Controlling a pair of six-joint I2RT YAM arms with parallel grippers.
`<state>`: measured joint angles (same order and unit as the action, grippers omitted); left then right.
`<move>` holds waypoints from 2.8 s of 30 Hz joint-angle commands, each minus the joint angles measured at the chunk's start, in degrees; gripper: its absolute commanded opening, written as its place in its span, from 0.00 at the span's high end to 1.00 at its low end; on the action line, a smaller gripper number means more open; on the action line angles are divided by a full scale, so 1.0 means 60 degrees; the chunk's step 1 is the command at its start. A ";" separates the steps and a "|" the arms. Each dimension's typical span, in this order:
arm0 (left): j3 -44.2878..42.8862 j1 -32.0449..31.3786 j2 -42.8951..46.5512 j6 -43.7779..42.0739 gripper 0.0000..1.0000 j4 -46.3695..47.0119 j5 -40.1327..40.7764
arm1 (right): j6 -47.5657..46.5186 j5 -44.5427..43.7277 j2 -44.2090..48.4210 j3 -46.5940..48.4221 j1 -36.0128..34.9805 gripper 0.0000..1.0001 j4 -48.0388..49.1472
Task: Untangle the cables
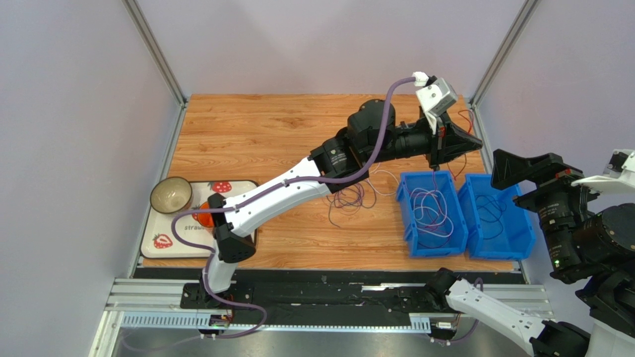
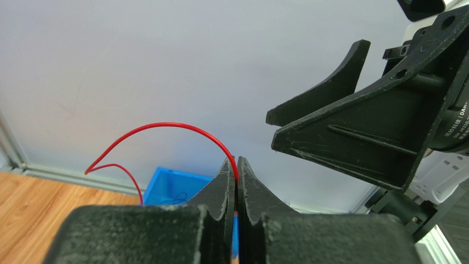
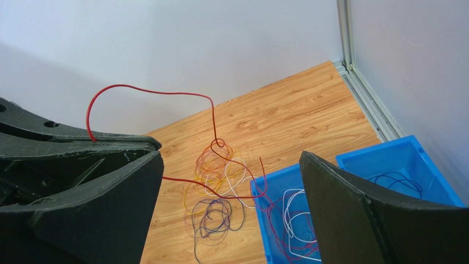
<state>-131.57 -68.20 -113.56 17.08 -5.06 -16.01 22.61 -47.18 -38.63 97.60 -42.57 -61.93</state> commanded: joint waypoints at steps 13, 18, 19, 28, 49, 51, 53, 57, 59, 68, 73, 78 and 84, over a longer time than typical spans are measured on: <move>-0.0690 -0.0219 -0.1201 0.0713 1.00 0.1707 -0.1448 | 0.0011 -0.0619 0.0462 -0.0300 -0.0010 0.00 0.0024; 0.0203 -0.0234 -0.0937 0.0859 1.00 0.2073 -0.1477 | 0.0040 -0.0604 0.0535 -0.0461 -0.0025 0.00 0.0009; 0.0407 -0.0220 -0.0922 0.0874 1.00 0.2175 -0.1463 | 0.0069 -0.0633 0.0535 -0.0490 -0.0010 0.00 0.0024; -0.1451 -0.0351 -0.1421 0.0610 1.00 0.1473 -0.1712 | 0.0421 -0.0809 0.0871 -0.0593 -0.0010 0.00 0.0068; -0.0356 -0.0425 -0.0925 0.0361 1.00 0.2102 -0.1568 | 0.0451 -0.1072 0.1312 -0.0930 -0.0025 0.01 0.0288; 0.1000 -0.0366 -0.0660 0.0551 1.00 0.2772 -0.1215 | 0.0436 -0.1058 0.1326 -0.0930 -0.0025 0.00 0.0244; 0.1972 -0.0250 -0.0294 0.0931 1.00 0.3316 -0.1111 | 0.0465 -0.1029 0.1326 -0.0930 -0.0025 0.01 0.0186; 0.4110 0.0014 0.0015 0.1561 1.00 0.4459 -0.0950 | 0.0538 -0.0926 0.1312 -0.0974 -0.0025 0.01 0.0054; 0.4509 0.0131 0.0001 0.1782 1.00 0.4651 -0.0906 | 0.0611 -0.0882 0.1297 -0.1062 -0.0025 0.01 0.0024; 0.4234 0.0264 -0.0892 0.1445 1.00 0.3042 -0.0366 | 0.0904 -0.0326 0.1005 -0.1398 -0.0025 0.01 0.0024; 0.3881 0.0395 -0.1506 0.1562 1.00 0.1782 0.0252 | 0.1080 -0.0121 0.0931 -0.1677 -0.0025 0.01 0.0024; 0.3911 0.0454 -0.2122 0.2176 1.00 0.1825 -0.0085 | 0.1197 -0.0033 0.0989 -0.2159 -0.0025 0.01 0.0097; 0.3735 0.0440 -0.2825 0.2645 1.00 0.1401 0.0279 | 0.1110 0.0085 0.0814 -0.2292 -0.0039 0.01 0.0214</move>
<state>-106.30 -65.82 -129.01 30.06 5.30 -15.97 28.71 -47.35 -32.36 84.20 -42.57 -62.24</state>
